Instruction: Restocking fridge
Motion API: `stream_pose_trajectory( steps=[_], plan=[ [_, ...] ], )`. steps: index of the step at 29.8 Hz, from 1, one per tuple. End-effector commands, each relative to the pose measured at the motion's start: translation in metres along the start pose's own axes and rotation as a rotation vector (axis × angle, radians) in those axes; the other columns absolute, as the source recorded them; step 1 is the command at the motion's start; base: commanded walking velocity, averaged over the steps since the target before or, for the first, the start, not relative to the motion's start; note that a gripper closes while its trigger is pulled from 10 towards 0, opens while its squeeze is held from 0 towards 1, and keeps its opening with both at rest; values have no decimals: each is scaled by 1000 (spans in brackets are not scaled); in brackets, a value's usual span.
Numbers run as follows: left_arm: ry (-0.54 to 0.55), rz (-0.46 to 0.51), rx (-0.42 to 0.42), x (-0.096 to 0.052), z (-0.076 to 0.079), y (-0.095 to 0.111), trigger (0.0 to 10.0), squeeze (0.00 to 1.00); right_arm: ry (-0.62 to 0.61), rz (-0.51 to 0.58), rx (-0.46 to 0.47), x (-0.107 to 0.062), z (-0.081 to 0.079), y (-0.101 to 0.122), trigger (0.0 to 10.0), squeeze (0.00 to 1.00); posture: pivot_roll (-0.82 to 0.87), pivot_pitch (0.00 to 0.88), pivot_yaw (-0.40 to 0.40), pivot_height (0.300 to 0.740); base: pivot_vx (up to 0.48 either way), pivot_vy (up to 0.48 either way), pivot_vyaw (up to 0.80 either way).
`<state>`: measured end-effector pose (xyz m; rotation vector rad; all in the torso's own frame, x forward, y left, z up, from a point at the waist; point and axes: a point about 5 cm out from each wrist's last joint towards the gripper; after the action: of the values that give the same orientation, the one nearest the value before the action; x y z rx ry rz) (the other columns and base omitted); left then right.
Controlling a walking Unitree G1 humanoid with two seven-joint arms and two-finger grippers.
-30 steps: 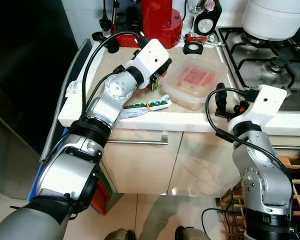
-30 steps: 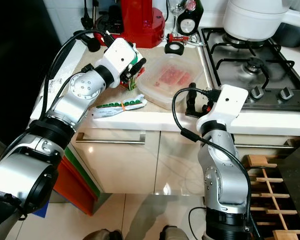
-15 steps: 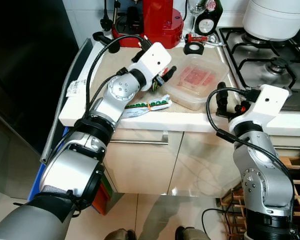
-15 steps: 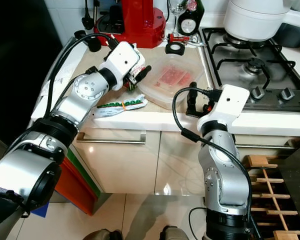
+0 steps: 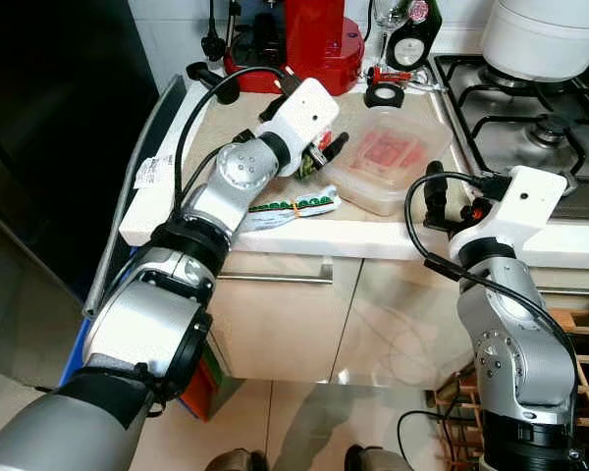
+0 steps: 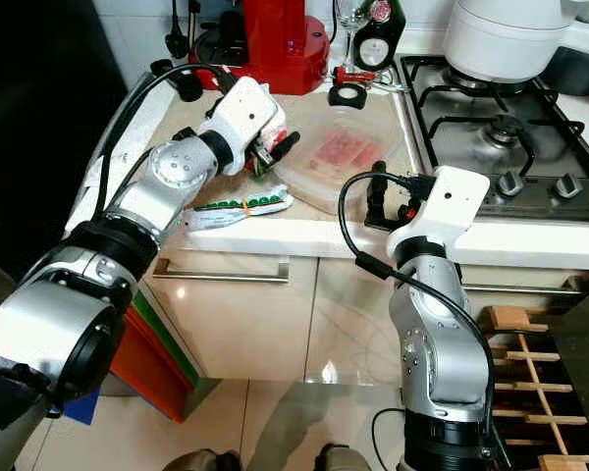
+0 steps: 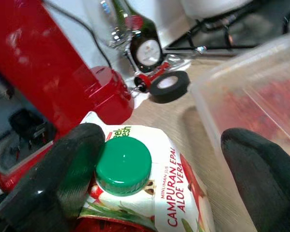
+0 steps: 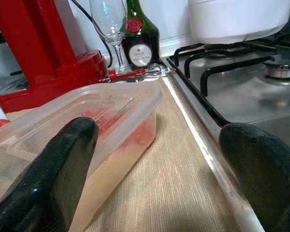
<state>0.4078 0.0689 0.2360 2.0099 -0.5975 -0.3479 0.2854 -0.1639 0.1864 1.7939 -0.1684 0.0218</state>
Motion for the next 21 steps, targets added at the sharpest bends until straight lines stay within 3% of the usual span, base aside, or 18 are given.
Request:
stream_pose_trajectory(
  steps=[1, 9, 10, 21],
  plan=[
    [-8, -54, -67, -1, 1, -9, 10000, 0, 1, 1, -3, -2, 0, 1, 10000, 0, -229, 62, 36, 740, 0, 0, 0],
    [-24, -69, -58, -1, 2, -12, 10000, 0, 4, -3, -3, -2, -1, 0, 10000, 0, -226, 56, 35, 740, 0, 0, 0],
    [-35, -74, -59, -1, 3, -14, 0, 0, 4, -4, -3, -2, -1, 0, 10000, 0, -226, 55, 33, 740, 0, 0, 0],
    [-133, -110, -104, -4, 14, -24, 0, 0, 4, -9, -2, -1, -1, -1, 10000, 0, -224, 63, 35, 740, 0, 0, 0]
  ],
)
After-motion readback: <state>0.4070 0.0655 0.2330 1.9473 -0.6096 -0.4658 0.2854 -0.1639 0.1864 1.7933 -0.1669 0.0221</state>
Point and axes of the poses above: a point about 5 cm out from each wrist's last joint towards the gripper, its own x axis pointing out of the wrist towards the gripper, its own y axis along the axis of the wrist's last joint, z = x × y, and after that the axes turned 2 degrees about x, right-handed
